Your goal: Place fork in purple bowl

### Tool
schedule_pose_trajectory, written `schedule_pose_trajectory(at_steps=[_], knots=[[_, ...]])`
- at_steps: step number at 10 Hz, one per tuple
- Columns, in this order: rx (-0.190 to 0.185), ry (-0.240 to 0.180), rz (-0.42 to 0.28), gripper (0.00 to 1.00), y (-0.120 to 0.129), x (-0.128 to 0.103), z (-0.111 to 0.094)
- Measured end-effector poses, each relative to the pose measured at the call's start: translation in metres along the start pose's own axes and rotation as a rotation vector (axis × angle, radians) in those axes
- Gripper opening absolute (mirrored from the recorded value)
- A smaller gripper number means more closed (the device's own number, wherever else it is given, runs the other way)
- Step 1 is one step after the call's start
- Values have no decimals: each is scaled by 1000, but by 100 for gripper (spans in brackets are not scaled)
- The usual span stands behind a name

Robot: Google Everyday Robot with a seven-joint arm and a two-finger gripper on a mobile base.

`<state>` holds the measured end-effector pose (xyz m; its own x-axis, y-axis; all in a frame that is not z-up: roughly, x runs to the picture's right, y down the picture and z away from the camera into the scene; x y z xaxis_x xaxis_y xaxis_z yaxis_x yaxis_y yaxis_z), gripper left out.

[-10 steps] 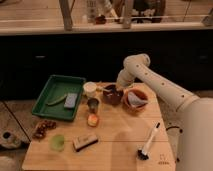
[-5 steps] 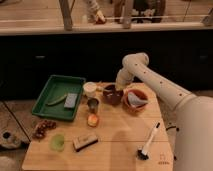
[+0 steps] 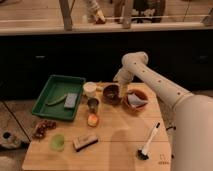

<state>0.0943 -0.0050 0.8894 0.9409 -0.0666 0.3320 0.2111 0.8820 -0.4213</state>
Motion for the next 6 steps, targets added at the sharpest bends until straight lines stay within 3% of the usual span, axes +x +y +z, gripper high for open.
schedule_pose_trajectory(at_steps=[6], knots=[[-11,-17,3,80,1,10,-3]])
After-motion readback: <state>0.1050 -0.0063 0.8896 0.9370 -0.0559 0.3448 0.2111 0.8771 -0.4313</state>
